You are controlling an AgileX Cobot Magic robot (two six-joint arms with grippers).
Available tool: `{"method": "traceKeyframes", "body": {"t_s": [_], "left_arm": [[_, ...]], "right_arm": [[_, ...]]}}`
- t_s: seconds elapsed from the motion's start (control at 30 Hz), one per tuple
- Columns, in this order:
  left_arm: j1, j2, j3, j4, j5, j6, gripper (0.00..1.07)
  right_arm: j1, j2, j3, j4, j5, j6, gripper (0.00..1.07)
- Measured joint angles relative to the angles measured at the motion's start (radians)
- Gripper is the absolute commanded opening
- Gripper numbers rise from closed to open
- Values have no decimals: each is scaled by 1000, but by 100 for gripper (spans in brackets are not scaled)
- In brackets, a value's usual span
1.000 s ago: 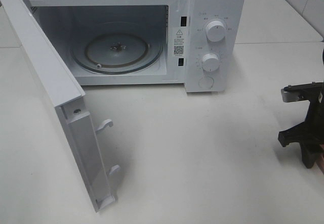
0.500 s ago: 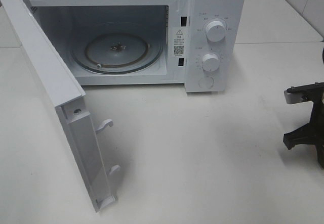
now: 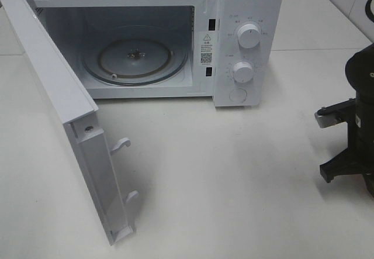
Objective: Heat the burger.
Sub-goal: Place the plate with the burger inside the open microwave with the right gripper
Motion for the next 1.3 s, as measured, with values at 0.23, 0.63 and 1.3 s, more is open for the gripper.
{"method": "traceKeyframes", "body": {"t_s": [0.23,0.63,1.3], "left_arm": [[0,0,0,0,0,0,98],[0,0,0,0,0,0,98],[0,0,0,0,0,0,98]], "right_arm": [[74,0,59,-61,-5,69,0],[187,-71,114,-130,2,172,0],[280,-274,138,-181,160,183,0]]}}
